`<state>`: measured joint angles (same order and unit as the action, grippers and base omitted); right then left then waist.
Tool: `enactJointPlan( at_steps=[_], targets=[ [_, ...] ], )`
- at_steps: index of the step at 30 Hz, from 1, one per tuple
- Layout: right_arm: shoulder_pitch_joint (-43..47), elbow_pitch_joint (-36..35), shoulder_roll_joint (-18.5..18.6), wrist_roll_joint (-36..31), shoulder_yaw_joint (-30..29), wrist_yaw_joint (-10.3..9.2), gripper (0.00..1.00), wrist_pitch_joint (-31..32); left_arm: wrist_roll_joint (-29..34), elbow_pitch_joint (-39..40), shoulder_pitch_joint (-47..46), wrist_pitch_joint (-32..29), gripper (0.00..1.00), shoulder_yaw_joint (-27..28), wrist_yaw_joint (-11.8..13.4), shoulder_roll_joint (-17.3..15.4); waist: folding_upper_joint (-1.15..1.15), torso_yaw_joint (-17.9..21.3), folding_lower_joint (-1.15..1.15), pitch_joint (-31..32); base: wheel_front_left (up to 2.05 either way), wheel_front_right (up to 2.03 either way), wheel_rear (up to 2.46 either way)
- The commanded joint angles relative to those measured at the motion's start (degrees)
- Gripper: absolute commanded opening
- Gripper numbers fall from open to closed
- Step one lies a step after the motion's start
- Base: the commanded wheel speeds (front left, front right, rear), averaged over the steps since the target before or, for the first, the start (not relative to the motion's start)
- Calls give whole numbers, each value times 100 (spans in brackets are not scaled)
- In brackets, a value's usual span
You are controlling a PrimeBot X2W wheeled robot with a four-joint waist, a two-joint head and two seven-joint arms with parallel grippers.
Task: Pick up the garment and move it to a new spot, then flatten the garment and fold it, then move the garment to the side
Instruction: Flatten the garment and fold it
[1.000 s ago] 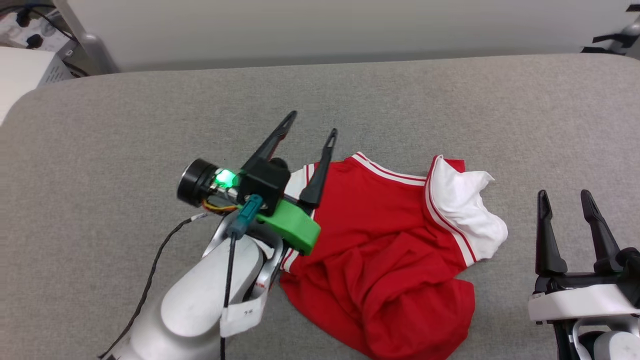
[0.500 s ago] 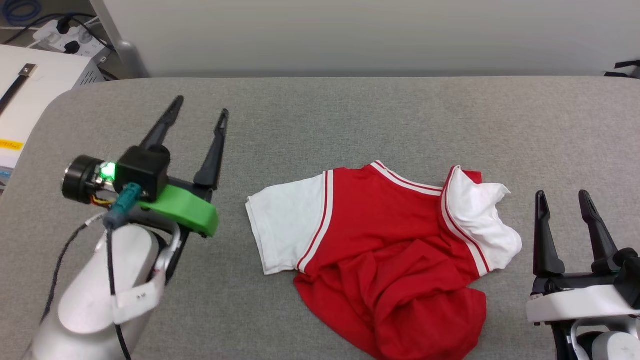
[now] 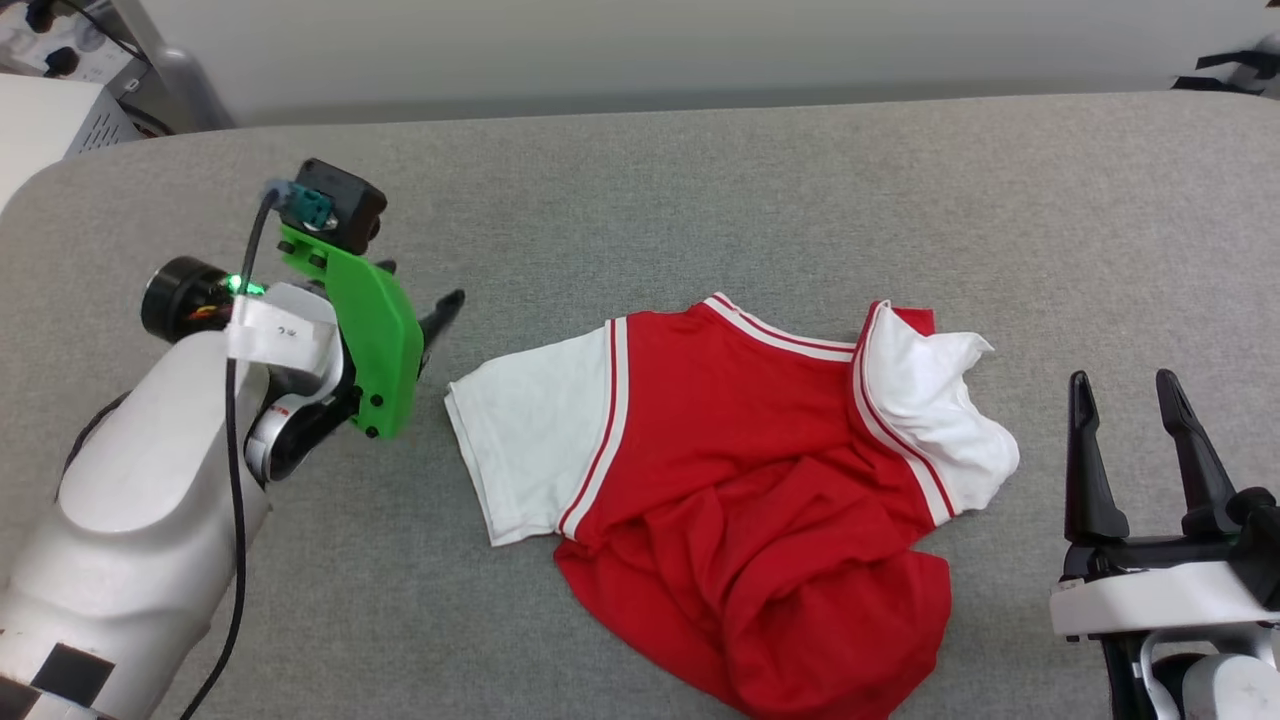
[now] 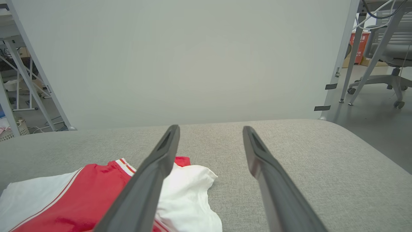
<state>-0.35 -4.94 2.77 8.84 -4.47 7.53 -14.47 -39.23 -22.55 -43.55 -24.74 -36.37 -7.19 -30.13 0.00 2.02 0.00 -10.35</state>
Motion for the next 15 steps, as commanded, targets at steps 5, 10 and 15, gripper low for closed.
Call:
enactJointPlan(
  at_steps=[5,10,15],
  targets=[
    [-233,-32,10,52,39,-4,100,-53,-513,-223,-239,-779,100,-560,-27,-100,0,209,0,-285,0,0,0],
    [-331,-42,10,64,42,-4,100,-53,-658,-546,-335,-941,100,-1077,-28,-95,0,294,0,-476,0,0,0],
    [-435,-46,10,81,81,-4,100,-53,-705,-1043,-382,-842,100,-1564,-29,-69,0,388,0,-636,0,0,0]
  ],
)
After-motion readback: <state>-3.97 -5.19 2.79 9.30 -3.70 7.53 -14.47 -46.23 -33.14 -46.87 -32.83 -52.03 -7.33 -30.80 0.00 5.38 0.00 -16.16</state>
